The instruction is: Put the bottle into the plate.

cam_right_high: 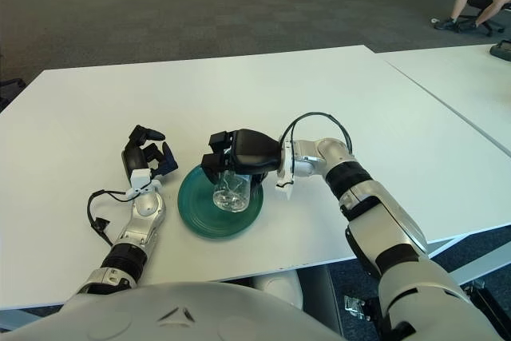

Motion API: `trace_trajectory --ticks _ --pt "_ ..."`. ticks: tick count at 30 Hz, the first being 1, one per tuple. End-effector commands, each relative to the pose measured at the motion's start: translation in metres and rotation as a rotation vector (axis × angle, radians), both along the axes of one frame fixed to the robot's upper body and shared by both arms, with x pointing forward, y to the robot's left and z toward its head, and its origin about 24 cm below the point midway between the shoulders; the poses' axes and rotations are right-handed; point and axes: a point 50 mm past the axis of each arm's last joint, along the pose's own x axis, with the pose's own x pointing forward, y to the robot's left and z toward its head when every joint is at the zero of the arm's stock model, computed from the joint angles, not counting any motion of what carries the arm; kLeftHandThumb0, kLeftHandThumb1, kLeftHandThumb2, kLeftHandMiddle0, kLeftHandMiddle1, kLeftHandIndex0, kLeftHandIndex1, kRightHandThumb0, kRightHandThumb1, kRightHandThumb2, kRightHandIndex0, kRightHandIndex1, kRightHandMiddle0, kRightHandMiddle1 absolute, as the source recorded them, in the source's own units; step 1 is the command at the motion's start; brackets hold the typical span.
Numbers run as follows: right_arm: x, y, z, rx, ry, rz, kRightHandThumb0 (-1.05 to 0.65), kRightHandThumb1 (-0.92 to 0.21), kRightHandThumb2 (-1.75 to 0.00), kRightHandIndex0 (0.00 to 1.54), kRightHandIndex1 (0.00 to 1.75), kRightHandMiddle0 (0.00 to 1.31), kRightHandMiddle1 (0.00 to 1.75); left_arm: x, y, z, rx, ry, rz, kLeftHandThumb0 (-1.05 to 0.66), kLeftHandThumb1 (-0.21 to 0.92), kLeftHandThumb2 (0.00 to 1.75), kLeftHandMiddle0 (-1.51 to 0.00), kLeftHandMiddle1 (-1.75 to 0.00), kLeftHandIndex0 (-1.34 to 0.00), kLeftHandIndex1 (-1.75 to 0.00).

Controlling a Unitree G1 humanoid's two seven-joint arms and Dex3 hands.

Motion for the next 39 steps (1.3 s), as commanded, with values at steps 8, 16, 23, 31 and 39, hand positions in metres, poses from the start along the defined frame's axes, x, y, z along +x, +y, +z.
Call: trace_trajectory --ticks 8,16,23,31,39 --pt "0.0035 -0.0003 0.0133 0.029 -0.035 0.01 0.0 -0.26 -1.39 0.67 1.72 0.42 1.75 -0.0032 -0.0019 -0.0046 -0.005 0.028 0.01 -0.54 0.14 1.53 -1.24 -1.75 -0.75 -1.75" --pt "0.0017 0.0004 0.0137 0.058 -0.011 0.017 0.0 -0.25 -1.41 0.66 1.74 0.44 1.75 -0.003 -0.0024 -0.0047 -0.013 0.032 0.011 -0.54 0.14 1.53 -1.23 -1.75 -0.75 -1.75" --pt "0.0013 0.0009 0.0147 0.074 0.002 0.018 0.0 -0.22 -1.43 0.67 1.75 0.48 1.72 -0.0023 -0.0028 -0.004 -0.008 0.026 0.008 -0.54 0.14 1.53 -1.24 -1.75 -0.75 -1.75" --pt "0.0006 0.0022 0.015 0.095 0.002 0.015 0.0 -0.29 -1.32 0.62 1.75 0.51 1.61 -0.0017 -0.0031 -0.0028 0.002 0.014 0.002 -0.54 0.14 1.53 -1.25 -1.75 -0.75 -1.75" --pt "0.0013 0.0047 0.0192 0.043 -0.056 0.064 -0.13 -0.73 -0.75 0.38 1.42 0.23 1.72 -0.0015 -0.0032 -0.003 -0.014 0.002 -0.014 -0.53 0.16 1.51 -1.26 -1.75 -0.74 -1.75"
